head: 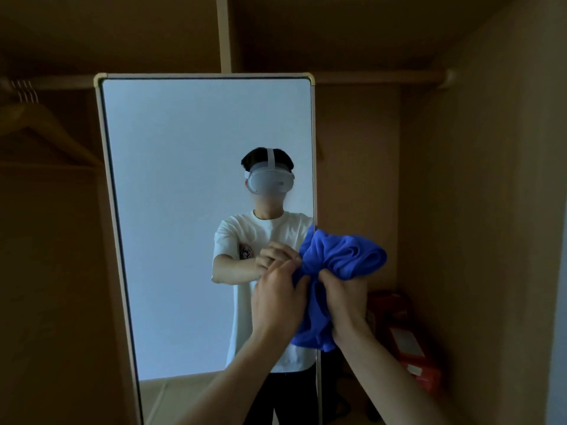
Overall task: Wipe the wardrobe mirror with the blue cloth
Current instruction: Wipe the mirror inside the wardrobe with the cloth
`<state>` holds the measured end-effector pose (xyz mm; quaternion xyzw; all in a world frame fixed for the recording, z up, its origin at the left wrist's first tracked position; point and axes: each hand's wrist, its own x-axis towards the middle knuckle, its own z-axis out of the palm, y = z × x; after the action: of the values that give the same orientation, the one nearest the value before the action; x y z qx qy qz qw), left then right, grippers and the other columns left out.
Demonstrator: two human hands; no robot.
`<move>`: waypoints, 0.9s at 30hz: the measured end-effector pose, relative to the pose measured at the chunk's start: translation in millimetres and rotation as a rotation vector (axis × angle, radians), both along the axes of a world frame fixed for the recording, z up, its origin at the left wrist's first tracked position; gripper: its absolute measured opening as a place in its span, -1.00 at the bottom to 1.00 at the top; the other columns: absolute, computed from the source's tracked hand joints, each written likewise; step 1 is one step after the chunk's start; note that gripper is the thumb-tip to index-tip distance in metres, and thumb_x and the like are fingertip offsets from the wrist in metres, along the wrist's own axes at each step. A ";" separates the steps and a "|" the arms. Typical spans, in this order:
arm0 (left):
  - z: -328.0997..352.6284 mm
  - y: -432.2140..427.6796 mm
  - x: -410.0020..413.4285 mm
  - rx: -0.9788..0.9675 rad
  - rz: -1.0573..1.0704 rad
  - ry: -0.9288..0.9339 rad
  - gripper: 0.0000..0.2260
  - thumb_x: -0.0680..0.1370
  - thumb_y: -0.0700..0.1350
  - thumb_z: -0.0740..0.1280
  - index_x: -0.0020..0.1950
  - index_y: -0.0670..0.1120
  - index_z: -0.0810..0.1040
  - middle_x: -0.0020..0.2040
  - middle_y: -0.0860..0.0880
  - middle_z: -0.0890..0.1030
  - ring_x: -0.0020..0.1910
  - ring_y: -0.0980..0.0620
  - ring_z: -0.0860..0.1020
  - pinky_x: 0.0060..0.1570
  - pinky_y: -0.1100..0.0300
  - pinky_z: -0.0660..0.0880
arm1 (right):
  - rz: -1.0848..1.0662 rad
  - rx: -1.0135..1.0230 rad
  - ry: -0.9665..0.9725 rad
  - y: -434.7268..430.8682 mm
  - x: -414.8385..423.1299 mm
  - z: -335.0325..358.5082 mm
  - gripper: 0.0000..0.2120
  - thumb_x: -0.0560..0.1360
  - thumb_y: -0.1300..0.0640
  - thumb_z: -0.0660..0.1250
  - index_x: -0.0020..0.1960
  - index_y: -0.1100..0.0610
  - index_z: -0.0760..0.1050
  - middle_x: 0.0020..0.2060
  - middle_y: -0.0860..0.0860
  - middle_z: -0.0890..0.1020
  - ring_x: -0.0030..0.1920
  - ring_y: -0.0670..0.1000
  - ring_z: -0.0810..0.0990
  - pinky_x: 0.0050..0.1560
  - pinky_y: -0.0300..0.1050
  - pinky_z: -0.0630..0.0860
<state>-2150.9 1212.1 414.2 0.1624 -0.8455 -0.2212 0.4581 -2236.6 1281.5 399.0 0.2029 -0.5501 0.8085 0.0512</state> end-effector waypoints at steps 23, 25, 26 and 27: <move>133.0 -21.5 -13.6 -0.128 -0.042 0.133 -0.88 0.56 -0.06 0.36 -0.06 -0.05 0.68 -0.15 -0.01 0.66 -0.09 -0.05 0.59 -0.17 0.06 0.46 | -0.056 -0.039 0.266 0.7 -4.6 134.0 -0.65 0.40 0.39 0.31 -0.38 0.01 0.35 -0.44 0.03 0.45 -0.32 0.11 0.48 -0.22 0.05 0.46; 117.3 -24.0 -12.1 -0.166 -0.048 0.097 -0.90 0.55 -0.07 0.39 -0.07 -0.07 0.67 -0.12 0.00 0.65 -0.08 -0.04 0.58 -0.09 0.04 0.49 | -0.094 -0.009 0.296 2.3 -1.8 115.9 -0.55 0.40 0.43 0.31 -0.46 -0.05 0.33 -0.49 -0.02 0.42 -0.37 0.07 0.44 -0.28 0.03 0.42; 108.6 -25.4 -10.6 -0.167 -0.065 0.086 -0.91 0.54 -0.08 0.40 -0.06 -0.06 0.67 -0.09 0.02 0.63 -0.07 -0.03 0.58 -0.02 0.00 0.52 | -0.102 0.001 0.300 2.8 -0.5 105.7 -0.53 0.40 0.44 0.31 -0.46 -0.05 0.32 -0.50 -0.04 0.41 -0.40 0.05 0.42 -0.30 0.01 0.40; 99.8 -25.7 -9.0 -0.166 -0.077 0.078 -0.92 0.54 -0.08 0.41 -0.04 -0.05 0.67 -0.07 0.05 0.61 -0.05 -0.02 0.57 0.02 -0.02 0.53 | -0.106 0.012 0.301 3.2 0.7 95.5 -0.53 0.40 0.45 0.31 -0.45 -0.05 0.31 -0.52 -0.07 0.40 -0.41 0.03 0.41 -0.32 0.00 0.38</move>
<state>-2159.9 1186.4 514.0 0.0825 -0.8480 -0.1740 0.4939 -2236.0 1284.7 494.5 0.2927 -0.5508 0.7619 0.1744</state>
